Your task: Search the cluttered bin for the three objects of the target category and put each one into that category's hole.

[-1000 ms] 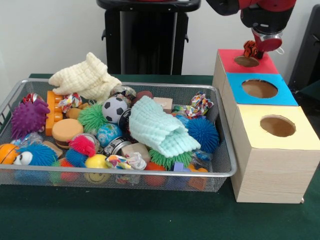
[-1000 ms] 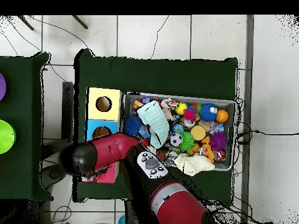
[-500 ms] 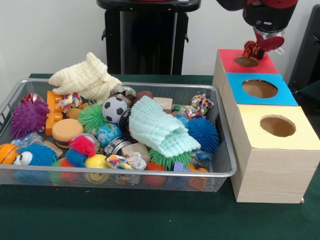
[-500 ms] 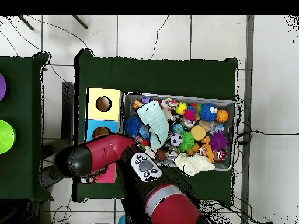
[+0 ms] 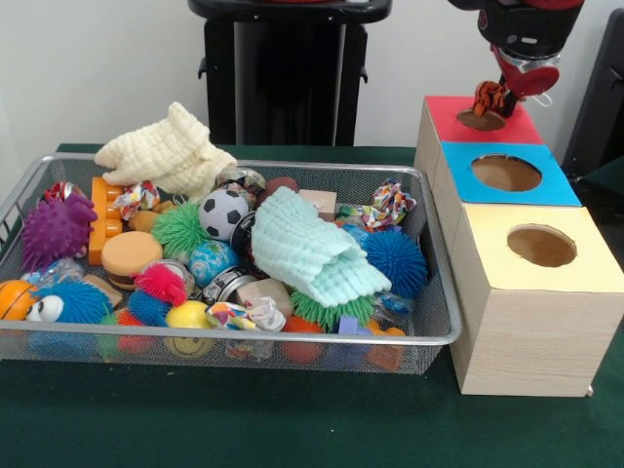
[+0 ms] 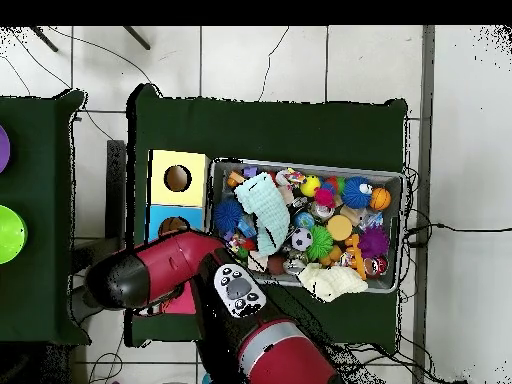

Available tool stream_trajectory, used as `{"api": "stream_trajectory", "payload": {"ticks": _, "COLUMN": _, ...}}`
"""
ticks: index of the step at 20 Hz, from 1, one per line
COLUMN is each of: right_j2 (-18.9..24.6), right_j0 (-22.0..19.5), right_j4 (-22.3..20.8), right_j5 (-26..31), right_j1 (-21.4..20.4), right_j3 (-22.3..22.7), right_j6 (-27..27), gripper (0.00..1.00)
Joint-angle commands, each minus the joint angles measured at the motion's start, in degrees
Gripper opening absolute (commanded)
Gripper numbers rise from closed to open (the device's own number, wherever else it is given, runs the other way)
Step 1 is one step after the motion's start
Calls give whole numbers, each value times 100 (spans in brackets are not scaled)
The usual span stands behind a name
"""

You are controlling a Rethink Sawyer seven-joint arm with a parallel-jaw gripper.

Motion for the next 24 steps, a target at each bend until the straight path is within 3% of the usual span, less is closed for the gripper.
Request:
{"api": "stream_trajectory", "payload": {"ticks": 1, "right_j2": -299, "right_j0": -222, "right_j4": -774, "right_j5": -973, "right_j1": 143, "right_j3": -598, "right_j6": 700, "gripper": 0}}
{"api": "stream_trajectory", "payload": {"ticks": 10, "right_j2": -359, "right_j0": -141, "right_j4": -923, "right_j5": -998, "right_j1": 207, "right_j3": -698, "right_j6": 705, "gripper": 0}}
{"api": "stream_trajectory", "payload": {"ticks": 24, "right_j2": -359, "right_j0": -365, "right_j4": -1280, "right_j5": -1297, "right_j1": 285, "right_j3": -749, "right_j6": 439, "gripper": 0}}
